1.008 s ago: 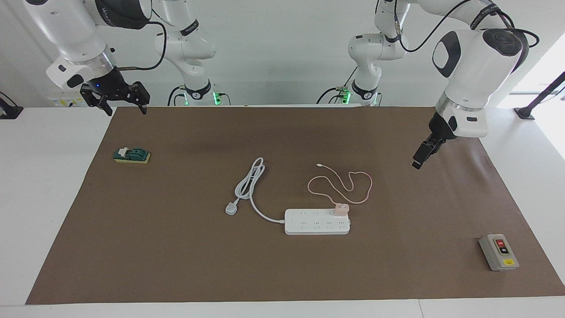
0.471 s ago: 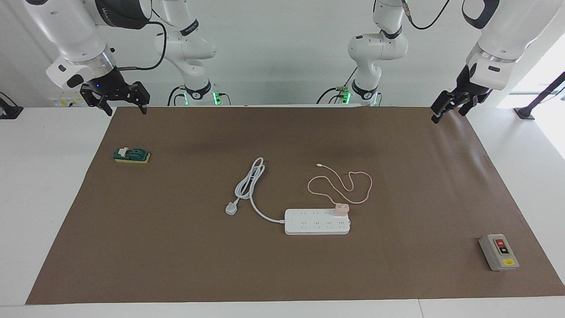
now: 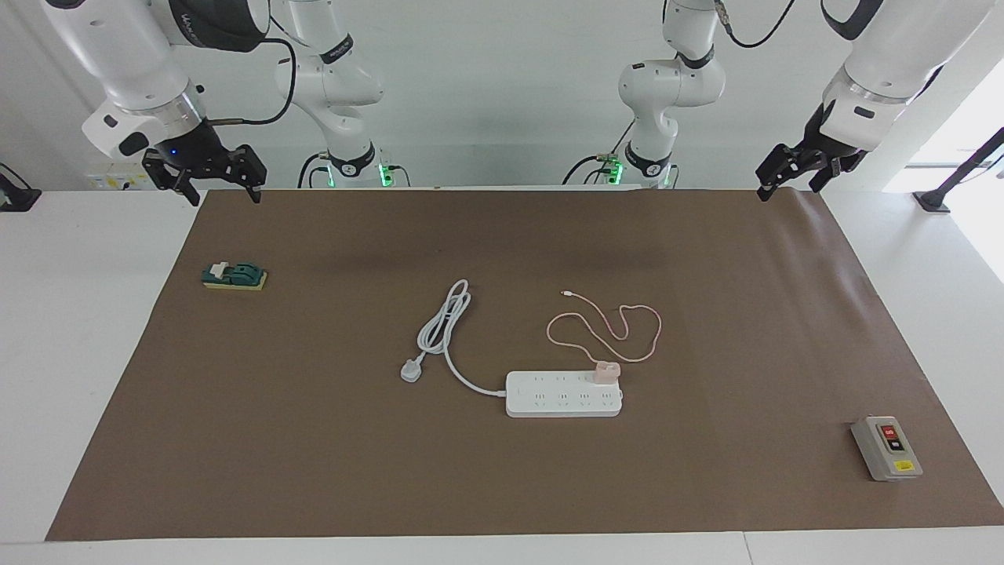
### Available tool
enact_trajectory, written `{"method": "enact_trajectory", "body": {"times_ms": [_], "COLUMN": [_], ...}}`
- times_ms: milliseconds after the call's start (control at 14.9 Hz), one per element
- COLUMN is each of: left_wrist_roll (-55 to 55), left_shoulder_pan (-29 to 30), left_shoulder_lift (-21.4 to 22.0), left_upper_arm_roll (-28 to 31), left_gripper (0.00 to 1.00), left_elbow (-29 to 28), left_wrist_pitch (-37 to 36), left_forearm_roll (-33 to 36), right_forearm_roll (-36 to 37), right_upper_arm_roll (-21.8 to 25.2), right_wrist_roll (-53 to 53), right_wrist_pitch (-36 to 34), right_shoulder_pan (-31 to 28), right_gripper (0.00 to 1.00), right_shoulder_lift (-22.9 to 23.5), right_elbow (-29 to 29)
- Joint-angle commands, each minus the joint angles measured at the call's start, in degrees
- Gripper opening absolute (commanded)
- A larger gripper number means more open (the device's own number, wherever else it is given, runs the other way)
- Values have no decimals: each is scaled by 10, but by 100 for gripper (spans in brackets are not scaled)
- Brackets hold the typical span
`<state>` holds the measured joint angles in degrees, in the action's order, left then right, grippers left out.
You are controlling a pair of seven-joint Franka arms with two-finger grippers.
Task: Plug charger into power strip
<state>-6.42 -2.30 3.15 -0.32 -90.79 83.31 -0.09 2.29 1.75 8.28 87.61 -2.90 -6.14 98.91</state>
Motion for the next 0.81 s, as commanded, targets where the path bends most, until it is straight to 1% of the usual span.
{"method": "enact_trajectory", "body": {"times_ms": [0,134,336,739], "left_wrist_roll": [35,33,28,28], "left_shoulder_pan": [-7,-8,-8,-8], "left_shoulder_lift": [-2,-2,-3,-13], "left_upper_arm_roll": [6,6,6,7], "left_gripper": [100,100,100,100], "left_elbow": [3,3,1,-4], "left_wrist_pitch": [-4,3,37,53], "left_forearm_roll": [-5,-7,-8,-8], "right_forearm_roll": [-13,-13,-13,-13], "right_upper_arm_roll": [-5,-5,-5,-5], "right_wrist_roll": [10,11,10,9], "right_wrist_pitch": [-2,-2,-2,-2], "right_shoulder_pan": [-12,-12,-12,-12], "right_gripper": [100,100,100,100], "right_shoulder_lift": [-12,-12,-12,-12], "right_elbow": [12,12,12,12]}}
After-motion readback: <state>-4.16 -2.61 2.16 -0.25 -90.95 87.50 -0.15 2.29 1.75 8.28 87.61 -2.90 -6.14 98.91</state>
